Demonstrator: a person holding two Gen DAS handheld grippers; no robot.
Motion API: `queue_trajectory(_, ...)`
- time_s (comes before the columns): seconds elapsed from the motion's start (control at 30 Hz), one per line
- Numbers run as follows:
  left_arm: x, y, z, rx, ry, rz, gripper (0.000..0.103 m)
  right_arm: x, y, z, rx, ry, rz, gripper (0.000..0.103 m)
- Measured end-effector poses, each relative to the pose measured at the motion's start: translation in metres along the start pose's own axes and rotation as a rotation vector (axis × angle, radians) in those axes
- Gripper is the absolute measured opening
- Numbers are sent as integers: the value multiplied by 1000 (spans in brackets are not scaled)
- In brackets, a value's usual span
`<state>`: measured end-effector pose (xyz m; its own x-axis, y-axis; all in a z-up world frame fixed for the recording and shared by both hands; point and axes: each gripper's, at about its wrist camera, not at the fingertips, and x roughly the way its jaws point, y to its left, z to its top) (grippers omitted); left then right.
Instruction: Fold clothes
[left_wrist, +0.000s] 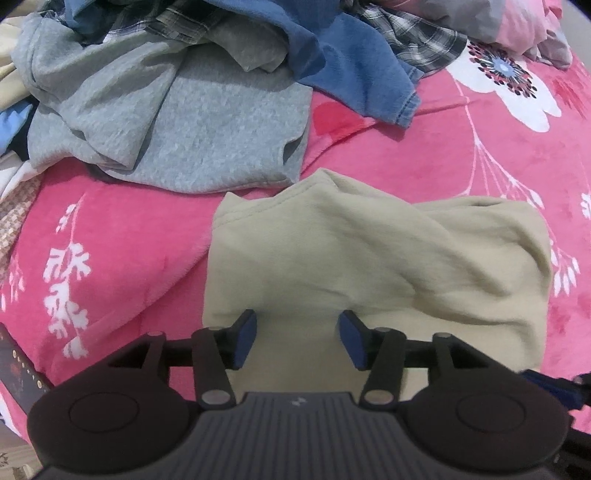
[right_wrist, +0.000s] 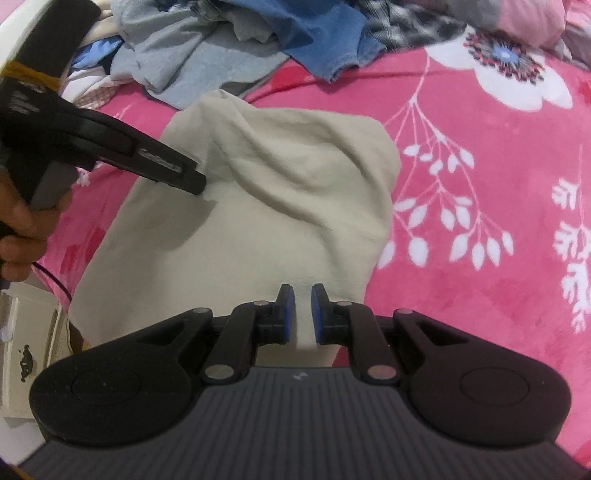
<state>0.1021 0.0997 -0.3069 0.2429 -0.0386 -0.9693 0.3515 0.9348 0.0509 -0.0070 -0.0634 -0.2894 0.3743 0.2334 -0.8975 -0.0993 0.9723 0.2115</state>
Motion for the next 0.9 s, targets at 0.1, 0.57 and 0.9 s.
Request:
queue_trajectory(0.1,0,0,0,0,0,5,54,-16,9,0,-36,-27,26,11)
queue_trajectory(0.57,0,2,0,10,-13,6,57,2,53,-35,-195,82,95,11)
queue_trajectory(0.9,-9,11,-4,-25,-54,-45,57,-2,45,-31,-155,81,128,11)
